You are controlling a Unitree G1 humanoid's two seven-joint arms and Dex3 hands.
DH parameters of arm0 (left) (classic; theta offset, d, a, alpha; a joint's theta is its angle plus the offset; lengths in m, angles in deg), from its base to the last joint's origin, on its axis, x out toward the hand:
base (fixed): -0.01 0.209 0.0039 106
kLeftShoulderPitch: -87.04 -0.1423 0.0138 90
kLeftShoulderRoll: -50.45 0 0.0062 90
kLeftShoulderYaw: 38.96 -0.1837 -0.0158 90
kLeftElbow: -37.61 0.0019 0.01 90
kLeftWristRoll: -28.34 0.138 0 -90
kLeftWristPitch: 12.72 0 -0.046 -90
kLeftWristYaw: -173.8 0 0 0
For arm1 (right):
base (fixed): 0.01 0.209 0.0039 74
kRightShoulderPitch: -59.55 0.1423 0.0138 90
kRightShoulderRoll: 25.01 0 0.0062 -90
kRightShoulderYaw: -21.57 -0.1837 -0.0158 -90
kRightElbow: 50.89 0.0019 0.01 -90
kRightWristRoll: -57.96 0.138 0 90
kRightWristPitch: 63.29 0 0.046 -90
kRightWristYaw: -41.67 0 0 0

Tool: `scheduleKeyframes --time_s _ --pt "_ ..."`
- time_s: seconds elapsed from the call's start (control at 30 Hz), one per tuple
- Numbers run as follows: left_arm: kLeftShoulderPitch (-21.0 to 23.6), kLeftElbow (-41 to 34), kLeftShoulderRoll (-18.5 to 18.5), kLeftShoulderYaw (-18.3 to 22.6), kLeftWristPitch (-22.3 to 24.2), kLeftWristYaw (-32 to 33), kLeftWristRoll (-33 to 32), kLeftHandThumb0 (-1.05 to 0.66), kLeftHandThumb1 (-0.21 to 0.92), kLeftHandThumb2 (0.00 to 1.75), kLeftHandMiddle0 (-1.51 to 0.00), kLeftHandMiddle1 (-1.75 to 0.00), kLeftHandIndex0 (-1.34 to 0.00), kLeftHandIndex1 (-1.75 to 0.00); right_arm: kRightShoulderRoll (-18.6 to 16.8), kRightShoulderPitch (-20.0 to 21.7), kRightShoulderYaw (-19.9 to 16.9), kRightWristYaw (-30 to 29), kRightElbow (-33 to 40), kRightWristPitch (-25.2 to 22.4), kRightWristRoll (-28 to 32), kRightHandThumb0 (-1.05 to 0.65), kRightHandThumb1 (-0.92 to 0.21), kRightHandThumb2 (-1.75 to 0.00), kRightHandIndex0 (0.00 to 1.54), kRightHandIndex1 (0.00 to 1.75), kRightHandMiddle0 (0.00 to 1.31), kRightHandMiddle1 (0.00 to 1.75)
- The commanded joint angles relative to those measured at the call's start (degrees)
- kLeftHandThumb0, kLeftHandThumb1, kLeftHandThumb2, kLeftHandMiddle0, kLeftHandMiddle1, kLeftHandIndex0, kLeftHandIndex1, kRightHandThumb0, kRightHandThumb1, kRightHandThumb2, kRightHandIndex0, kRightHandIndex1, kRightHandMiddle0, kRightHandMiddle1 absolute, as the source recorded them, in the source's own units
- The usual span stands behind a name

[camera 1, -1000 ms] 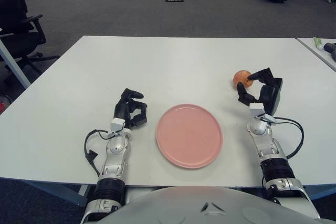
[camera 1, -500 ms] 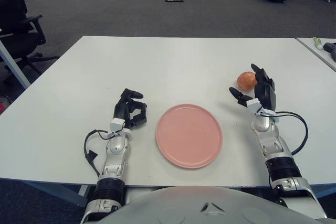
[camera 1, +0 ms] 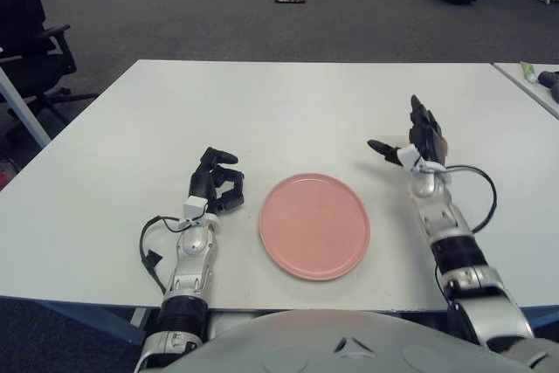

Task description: Put the apple into the plate.

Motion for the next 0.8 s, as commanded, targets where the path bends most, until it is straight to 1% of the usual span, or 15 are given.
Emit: scheduleKeyframes --time_s 0.0,0.2,0.47,0.57,0.63,0.77 --pt "-1.61 2.26 0.13 -0.16 2.02 0.46 0.53 0.00 0.42 1.10 -0.65 -1.42 -0.40 -1.75 2.05 6.80 -0.02 0.28 -9.00 1.67 0.69 -0.90 -0.64 -0.29 0.00 0.00 0.00 0.00" --pt "-1.66 2.03 0.17 -0.04 2.53 0.41 0.50 0.00 0.42 1.10 -0.66 -1.41 -0.40 -1.75 3.51 11.89 0.64 0.16 -19.32 4.77 1.09 -0.94 -0.67 -0.30 0.00 0.00 0.00 0.00" --pt "-1.80 1.79 0.36 0.14 2.68 0.59 0.49 0.00 0.42 1.10 -0.66 -1.41 -0.40 -1.75 5.32 16.20 1.55 0.49 -29.69 8.43 1.52 -1.02 -0.71 -0.30 0.00 0.00 0.00 0.00" --pt "-1.92 1.65 0.37 0.18 2.76 0.63 0.54 0.00 0.42 1.10 -0.65 -1.42 -0.40 -1.75 6.09 18.00 1.69 1.03 -34.09 9.85 1.71 -1.04 -0.75 -0.26 0.00 0.00 0.00 0.00" --pt "-2.04 1.55 0.38 0.18 2.79 0.64 0.54 0.00 0.42 1.11 -0.64 -1.43 -0.40 -1.75 6.34 19.04 1.96 1.07 -36.31 10.26 1.62 -1.04 -0.77 -0.25 0.00 0.00 0.00 0.00" --pt "-2.28 1.36 0.30 0.15 2.73 0.47 0.49 0.00 0.41 1.12 -0.63 -1.45 -0.41 -1.75 6.44 20.15 2.73 0.31 -38.42 9.97 1.19 -1.04 -0.78 -0.24 0.00 0.00 0.00 0.00"
